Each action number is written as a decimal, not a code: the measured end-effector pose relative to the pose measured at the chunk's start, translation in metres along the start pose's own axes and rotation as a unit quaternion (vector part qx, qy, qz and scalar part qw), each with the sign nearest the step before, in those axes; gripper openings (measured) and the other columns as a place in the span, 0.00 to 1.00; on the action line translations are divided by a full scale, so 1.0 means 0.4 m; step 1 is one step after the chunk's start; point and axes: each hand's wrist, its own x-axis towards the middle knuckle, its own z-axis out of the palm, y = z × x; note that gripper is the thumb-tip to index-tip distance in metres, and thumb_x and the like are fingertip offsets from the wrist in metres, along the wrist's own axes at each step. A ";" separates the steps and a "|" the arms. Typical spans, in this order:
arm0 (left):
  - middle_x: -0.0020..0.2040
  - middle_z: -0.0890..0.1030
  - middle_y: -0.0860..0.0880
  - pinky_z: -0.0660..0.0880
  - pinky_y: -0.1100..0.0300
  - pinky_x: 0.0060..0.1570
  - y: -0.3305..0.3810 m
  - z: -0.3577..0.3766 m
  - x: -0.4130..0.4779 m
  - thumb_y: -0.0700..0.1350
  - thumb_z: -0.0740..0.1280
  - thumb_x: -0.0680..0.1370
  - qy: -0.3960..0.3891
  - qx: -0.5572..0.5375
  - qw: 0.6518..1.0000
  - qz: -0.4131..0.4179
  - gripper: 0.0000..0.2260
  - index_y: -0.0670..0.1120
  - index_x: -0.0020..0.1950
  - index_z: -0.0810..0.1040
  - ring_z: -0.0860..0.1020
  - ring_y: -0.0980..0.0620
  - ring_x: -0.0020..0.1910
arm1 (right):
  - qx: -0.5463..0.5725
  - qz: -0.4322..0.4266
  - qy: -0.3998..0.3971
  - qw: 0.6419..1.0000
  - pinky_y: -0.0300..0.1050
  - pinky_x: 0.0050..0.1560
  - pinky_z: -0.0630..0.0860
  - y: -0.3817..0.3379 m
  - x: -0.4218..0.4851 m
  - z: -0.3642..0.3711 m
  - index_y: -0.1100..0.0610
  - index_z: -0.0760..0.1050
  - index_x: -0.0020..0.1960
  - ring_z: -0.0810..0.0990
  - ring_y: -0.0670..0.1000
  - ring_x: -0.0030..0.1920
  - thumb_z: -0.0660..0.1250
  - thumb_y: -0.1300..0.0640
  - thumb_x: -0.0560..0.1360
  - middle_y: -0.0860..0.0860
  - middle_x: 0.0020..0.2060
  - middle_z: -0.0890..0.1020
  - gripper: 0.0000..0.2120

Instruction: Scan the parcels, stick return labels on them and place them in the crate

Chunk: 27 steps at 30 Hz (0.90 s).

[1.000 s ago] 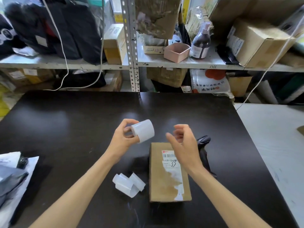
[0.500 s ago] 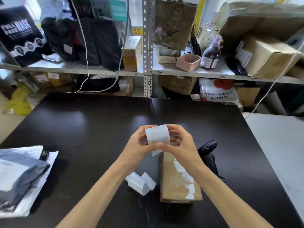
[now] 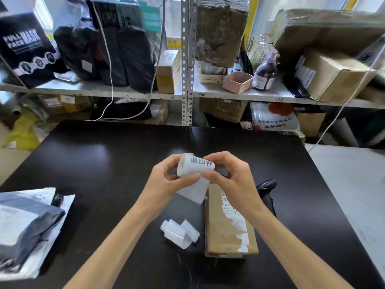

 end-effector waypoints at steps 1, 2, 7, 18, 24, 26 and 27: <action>0.54 0.83 0.47 0.79 0.61 0.47 0.009 0.001 0.002 0.43 0.78 0.67 0.004 0.019 1.000 0.008 0.24 0.47 0.62 0.78 0.82 0.48 0.54 | 0.002 -0.013 0.001 1.000 0.44 0.43 0.81 -0.002 -0.005 0.002 0.61 0.79 0.52 0.84 0.50 0.46 0.73 0.64 0.72 0.52 0.45 0.84 0.09; 0.53 0.84 0.47 0.79 0.59 0.48 0.016 0.001 0.003 0.44 0.78 0.66 0.004 0.035 0.999 0.014 0.24 0.46 0.61 0.78 0.82 0.48 0.53 | 0.004 -0.021 0.001 1.000 0.41 0.42 0.80 -0.004 -0.009 0.003 0.61 0.78 0.52 0.84 0.49 0.46 0.73 0.64 0.72 0.51 0.45 0.84 0.10; 0.53 0.84 0.46 0.81 0.54 0.50 0.037 -0.008 0.003 0.43 0.78 0.66 0.002 0.067 0.998 0.014 0.25 0.45 0.61 0.78 0.83 0.46 0.52 | -0.121 -0.122 0.029 0.985 0.42 0.55 0.77 -0.038 -0.015 -0.003 0.56 0.78 0.59 0.80 0.47 0.55 0.74 0.58 0.73 0.46 0.52 0.82 0.15; 0.43 0.85 0.52 0.81 0.58 0.41 0.051 0.006 -0.013 0.60 0.80 0.60 0.055 0.182 0.981 0.036 0.22 0.52 0.49 0.83 0.84 0.51 0.43 | -0.310 -0.303 -0.003 0.901 0.51 0.36 0.78 -0.054 -0.015 -0.007 0.63 0.84 0.47 0.81 0.54 0.37 0.73 0.58 0.73 0.54 0.38 0.83 0.08; 0.46 0.85 0.55 0.83 0.55 0.46 0.073 0.004 -0.019 0.58 0.80 0.59 0.034 0.218 0.974 0.044 0.22 0.55 0.50 0.83 0.84 0.54 0.46 | -0.267 -0.299 -0.008 0.916 0.48 0.34 0.77 -0.075 -0.004 -0.021 0.63 0.82 0.45 0.79 0.50 0.35 0.70 0.60 0.76 0.52 0.37 0.82 0.07; 0.46 0.85 0.55 0.83 0.55 0.45 0.078 0.006 -0.020 0.58 0.79 0.59 0.037 0.217 0.974 0.046 0.23 0.54 0.51 0.83 0.84 0.54 0.46 | -0.269 -0.302 -0.013 0.914 0.47 0.34 0.77 -0.075 -0.007 -0.021 0.63 0.82 0.45 0.80 0.50 0.35 0.73 0.58 0.74 0.52 0.37 0.82 0.08; 0.45 0.85 0.56 0.82 0.56 0.45 0.079 0.007 -0.021 0.59 0.79 0.59 0.038 0.227 0.972 0.053 0.23 0.53 0.51 0.83 0.84 0.54 0.45 | -0.269 -0.298 -0.014 0.916 0.46 0.35 0.78 -0.075 -0.009 -0.019 0.63 0.82 0.44 0.80 0.50 0.36 0.75 0.56 0.72 0.52 0.38 0.82 0.10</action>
